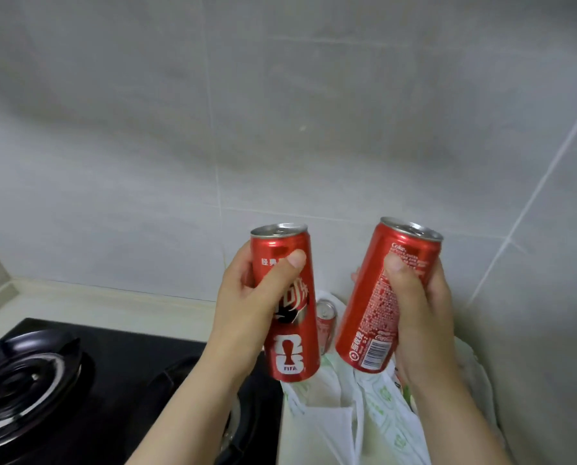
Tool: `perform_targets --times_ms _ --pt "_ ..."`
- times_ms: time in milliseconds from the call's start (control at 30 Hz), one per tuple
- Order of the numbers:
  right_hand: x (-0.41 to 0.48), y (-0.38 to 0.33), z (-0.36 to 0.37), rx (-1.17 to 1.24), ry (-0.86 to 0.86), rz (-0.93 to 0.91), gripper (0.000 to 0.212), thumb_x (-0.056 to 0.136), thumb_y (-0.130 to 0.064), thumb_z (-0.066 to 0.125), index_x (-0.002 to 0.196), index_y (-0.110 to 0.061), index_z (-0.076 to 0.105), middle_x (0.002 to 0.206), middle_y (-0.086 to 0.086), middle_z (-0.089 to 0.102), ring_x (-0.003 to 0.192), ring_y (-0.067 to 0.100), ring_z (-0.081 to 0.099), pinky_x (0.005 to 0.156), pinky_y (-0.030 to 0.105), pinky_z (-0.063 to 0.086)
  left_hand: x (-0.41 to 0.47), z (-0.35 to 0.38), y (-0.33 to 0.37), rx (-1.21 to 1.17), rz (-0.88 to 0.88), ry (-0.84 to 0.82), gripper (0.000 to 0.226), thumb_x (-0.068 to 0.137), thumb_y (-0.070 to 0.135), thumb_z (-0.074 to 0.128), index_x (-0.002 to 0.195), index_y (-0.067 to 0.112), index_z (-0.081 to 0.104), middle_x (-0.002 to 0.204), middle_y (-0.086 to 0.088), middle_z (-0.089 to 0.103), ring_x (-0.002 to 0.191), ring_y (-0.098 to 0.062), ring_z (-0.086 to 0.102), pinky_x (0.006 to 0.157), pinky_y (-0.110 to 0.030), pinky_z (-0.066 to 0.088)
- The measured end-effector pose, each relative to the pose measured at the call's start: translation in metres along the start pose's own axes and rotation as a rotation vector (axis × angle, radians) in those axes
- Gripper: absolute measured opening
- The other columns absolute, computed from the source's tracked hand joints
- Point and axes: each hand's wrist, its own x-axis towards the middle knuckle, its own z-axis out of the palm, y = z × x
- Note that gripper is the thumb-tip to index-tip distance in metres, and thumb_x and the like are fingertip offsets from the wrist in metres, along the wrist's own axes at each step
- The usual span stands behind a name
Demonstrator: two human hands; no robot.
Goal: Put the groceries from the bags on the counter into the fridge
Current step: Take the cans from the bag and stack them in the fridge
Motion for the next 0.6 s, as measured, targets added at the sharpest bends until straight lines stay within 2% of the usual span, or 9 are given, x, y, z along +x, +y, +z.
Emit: perform_targets --times_ms 100,200,400,600 --pt "-0.005 -0.017 0.002 0.078 -0.042 -0.022 0.052 0.075 -0.047 0.063 0.119 -0.021 0.054 0.097 0.007 0.073 0.081 0.024 0.073 0.062 0.035 0.059 -0.012 0.007 0.02 -0.092 -0.004 -0.005 0.043 0.07 0.052 0.063 0.101 0.022 0.062 0.089 -0.011 0.073 0.08 -0.026 0.072 0.064 -0.03 0.057" --pt "-0.007 -0.031 0.003 0.089 -0.08 -0.052 0.052 0.074 -0.05 0.061 0.116 -0.021 0.055 0.095 0.005 0.073 0.079 0.023 0.072 0.06 0.032 0.058 -0.02 0.012 0.035 -0.082 0.05 -0.009 0.053 0.076 0.049 0.06 0.113 0.011 0.059 0.098 -0.009 0.073 0.084 -0.027 0.072 0.065 -0.03 0.057" --pt "-0.005 -0.054 0.013 0.082 -0.155 -0.074 0.058 0.067 -0.057 0.062 0.111 -0.019 0.057 0.087 0.007 0.072 0.072 0.022 0.072 0.06 0.034 0.057 -0.035 0.004 0.055 -0.004 0.132 0.07 0.056 0.064 0.056 0.062 0.105 0.018 0.061 0.089 -0.007 0.073 0.074 -0.022 0.072 0.059 -0.025 0.055" --pt "-0.02 -0.078 0.048 0.07 -0.197 -0.135 0.052 0.065 -0.057 0.064 0.106 -0.026 0.059 0.086 0.005 0.072 0.073 0.021 0.072 0.061 0.033 0.057 -0.052 -0.029 0.083 0.044 0.208 0.141 0.051 0.063 0.057 0.062 0.101 0.022 0.062 0.088 -0.006 0.073 0.074 -0.021 0.072 0.058 -0.025 0.055"
